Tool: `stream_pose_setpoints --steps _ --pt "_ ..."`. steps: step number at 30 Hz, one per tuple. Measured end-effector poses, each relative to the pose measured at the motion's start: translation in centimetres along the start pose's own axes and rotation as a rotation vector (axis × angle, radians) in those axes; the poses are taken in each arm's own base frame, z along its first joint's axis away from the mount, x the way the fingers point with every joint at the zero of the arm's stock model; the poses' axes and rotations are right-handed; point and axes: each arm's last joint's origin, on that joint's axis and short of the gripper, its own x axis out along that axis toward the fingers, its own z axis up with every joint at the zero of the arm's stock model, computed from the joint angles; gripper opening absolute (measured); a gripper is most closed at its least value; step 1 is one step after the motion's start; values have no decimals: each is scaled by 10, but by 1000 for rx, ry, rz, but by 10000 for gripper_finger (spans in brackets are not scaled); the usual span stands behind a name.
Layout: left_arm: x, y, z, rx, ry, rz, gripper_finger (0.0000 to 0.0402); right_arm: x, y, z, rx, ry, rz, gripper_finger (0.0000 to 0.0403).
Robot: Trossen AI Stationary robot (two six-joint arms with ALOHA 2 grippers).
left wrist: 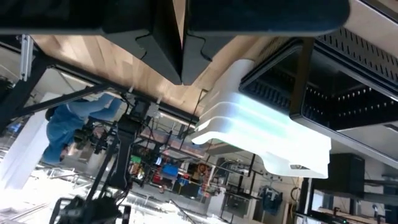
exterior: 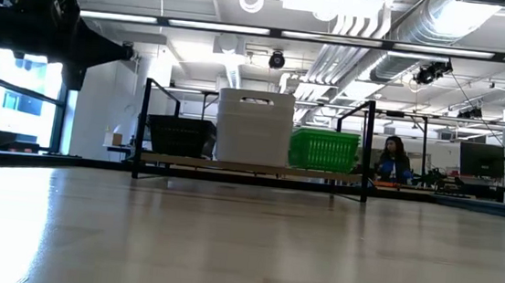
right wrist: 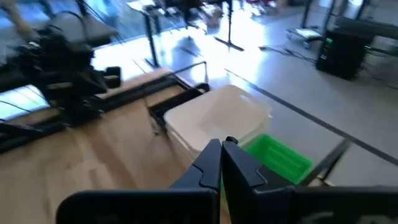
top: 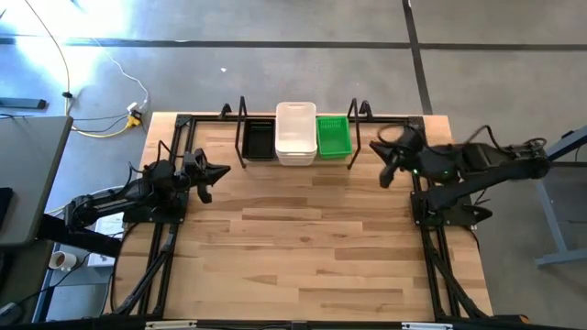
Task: Stack baskets on shelf by color
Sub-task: Return to Home Position
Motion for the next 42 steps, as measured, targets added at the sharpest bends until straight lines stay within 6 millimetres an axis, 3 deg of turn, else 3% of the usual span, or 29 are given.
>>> stream_pose_setpoints --steps 13,20,27,37,42 --pt "0 0 0 -2 0 0 0 -11 -39 -104 126 -180 413 0" --pt "0 0 0 -2 0 0 0 -12 -47 -144 115 -297 645 0" --pt "0 0 0 -2 0 0 0 -3 -49 -182 82 -295 725 0" --pt "0 0 0 -2 0 1 0 13 -43 -215 52 -227 738 0" --pt "0 0 0 -2 0 1 0 14 -44 -215 74 -237 700 0"
